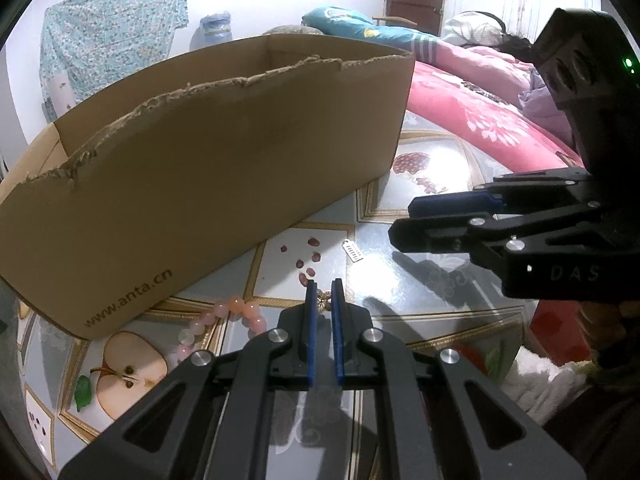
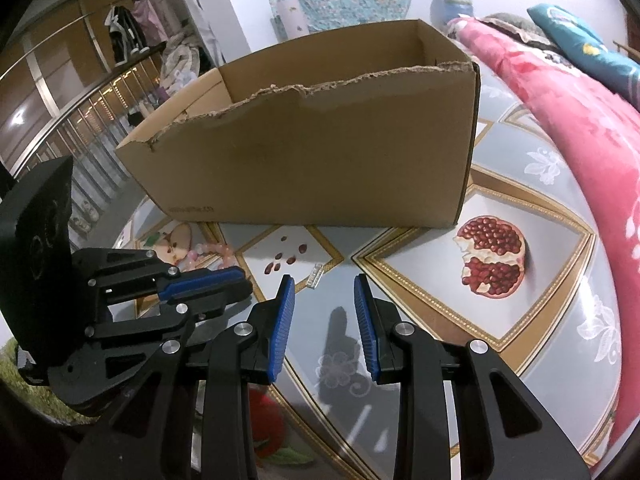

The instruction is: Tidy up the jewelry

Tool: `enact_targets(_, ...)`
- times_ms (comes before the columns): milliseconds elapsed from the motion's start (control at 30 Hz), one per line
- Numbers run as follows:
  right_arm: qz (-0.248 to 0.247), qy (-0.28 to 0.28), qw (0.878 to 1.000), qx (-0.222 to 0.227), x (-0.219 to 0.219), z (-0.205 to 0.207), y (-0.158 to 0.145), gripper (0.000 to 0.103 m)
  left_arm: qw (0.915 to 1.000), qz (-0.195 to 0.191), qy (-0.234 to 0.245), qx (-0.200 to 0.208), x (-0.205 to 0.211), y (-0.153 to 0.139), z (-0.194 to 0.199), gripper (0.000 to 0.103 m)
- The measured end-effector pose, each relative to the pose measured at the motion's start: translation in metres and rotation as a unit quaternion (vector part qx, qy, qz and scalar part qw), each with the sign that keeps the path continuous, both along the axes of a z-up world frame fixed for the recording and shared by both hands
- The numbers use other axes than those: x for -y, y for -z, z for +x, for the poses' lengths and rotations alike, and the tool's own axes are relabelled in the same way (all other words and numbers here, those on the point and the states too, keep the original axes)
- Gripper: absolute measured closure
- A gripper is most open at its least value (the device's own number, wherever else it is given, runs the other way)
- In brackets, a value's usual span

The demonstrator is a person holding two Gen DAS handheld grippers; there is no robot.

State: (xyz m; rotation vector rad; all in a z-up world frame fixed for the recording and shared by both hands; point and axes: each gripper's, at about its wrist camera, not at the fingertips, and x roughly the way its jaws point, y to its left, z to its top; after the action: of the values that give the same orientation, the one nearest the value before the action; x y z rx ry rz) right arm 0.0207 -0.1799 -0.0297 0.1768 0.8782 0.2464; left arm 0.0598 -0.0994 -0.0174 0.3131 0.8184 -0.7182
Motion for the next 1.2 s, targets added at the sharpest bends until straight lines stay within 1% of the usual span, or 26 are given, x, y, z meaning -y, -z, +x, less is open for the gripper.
enact_targets(467, 0.0, 0.0, 1.0, 0.002, 0.0005, -0.0005, -0.0003, 0.074, 1.0, -0.005, -0.003, -0.002, -0.0014, -0.0007, -0.0015, 0.097)
enact_targets(1200, 0.016, 0.002, 1.0, 0.005, 0.0088, -0.0043, 0.0011, 0.074, 1.0, -0.002, -0.005, 0.0, -0.0018, -0.0042, -0.0034, 0.097)
